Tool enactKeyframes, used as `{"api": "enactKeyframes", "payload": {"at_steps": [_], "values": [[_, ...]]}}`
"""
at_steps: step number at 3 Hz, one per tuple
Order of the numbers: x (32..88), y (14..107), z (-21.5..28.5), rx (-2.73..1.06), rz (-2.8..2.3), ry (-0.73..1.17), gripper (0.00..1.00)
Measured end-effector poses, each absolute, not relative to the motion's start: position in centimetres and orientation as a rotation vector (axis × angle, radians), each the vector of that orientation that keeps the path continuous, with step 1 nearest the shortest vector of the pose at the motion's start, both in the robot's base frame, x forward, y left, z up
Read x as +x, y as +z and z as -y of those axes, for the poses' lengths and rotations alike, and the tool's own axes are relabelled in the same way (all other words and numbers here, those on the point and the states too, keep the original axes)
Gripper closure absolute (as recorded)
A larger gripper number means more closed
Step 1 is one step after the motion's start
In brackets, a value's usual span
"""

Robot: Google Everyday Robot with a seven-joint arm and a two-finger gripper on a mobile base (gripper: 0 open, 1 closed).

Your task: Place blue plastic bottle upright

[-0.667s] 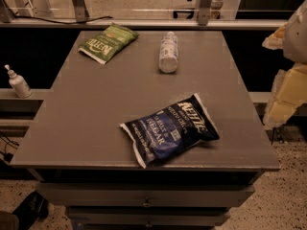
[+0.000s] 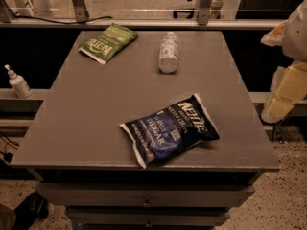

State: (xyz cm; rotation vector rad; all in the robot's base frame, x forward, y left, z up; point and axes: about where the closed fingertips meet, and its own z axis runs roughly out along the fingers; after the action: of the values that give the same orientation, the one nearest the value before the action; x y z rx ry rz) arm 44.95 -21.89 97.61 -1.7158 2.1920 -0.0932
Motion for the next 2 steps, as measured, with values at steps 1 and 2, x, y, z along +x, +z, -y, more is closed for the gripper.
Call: {"api": "enactKeyframes", "payload": {"at_steps": [1,2], "values": [[49.5,96.6,21.7,-1.664,-2.162,-0.076,0.0],[55.2,95.5,21.5,-1.568,-2.169,-0.041,0.0]]}}
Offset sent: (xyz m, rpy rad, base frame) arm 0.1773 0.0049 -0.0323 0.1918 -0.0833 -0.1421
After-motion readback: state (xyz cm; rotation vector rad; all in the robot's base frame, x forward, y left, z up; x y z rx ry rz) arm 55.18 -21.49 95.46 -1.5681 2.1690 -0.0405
